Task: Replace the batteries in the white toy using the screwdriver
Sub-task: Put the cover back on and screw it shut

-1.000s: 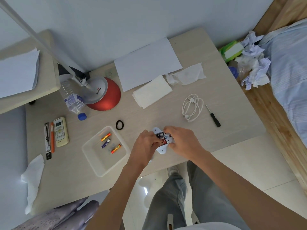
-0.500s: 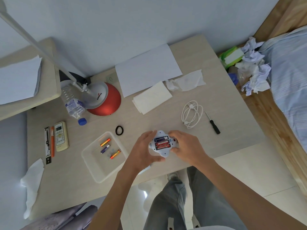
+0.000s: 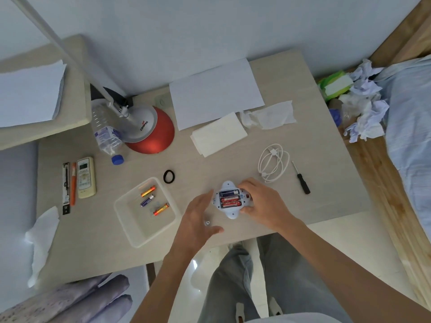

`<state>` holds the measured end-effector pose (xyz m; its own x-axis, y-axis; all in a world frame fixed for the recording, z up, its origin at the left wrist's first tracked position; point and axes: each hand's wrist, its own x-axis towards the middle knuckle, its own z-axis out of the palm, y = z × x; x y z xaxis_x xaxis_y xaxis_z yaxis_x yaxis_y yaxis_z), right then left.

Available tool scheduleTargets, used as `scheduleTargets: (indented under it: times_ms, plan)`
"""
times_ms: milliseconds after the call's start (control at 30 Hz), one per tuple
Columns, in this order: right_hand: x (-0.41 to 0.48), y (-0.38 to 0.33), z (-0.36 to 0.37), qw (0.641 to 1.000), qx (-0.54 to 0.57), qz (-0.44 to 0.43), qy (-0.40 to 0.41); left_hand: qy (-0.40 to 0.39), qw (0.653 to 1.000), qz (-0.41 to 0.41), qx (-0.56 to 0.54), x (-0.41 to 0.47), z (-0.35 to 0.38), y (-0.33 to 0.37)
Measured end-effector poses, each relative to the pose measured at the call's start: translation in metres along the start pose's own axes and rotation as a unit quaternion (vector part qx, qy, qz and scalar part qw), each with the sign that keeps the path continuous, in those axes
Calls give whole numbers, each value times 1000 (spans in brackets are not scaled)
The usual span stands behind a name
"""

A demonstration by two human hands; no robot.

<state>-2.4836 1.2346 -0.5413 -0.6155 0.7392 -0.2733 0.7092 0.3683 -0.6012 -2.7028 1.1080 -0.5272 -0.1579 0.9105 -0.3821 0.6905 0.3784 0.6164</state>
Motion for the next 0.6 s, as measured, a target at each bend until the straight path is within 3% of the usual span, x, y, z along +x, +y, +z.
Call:
scheduleTargets:
  times_ms: [267, 467, 600]
  plan:
    - [1, -1, -2, 1000, -5, -11, -12, 48, 987, -20, 151, -56, 16, -26]
    - [0, -2, -2, 1000, -5, -8, -14, 78, 989, -37, 117, -49, 13, -22]
    - [-1, 0, -2, 1000, -7, -6, -17, 112, 991, 14, 65, -33, -2, 3]
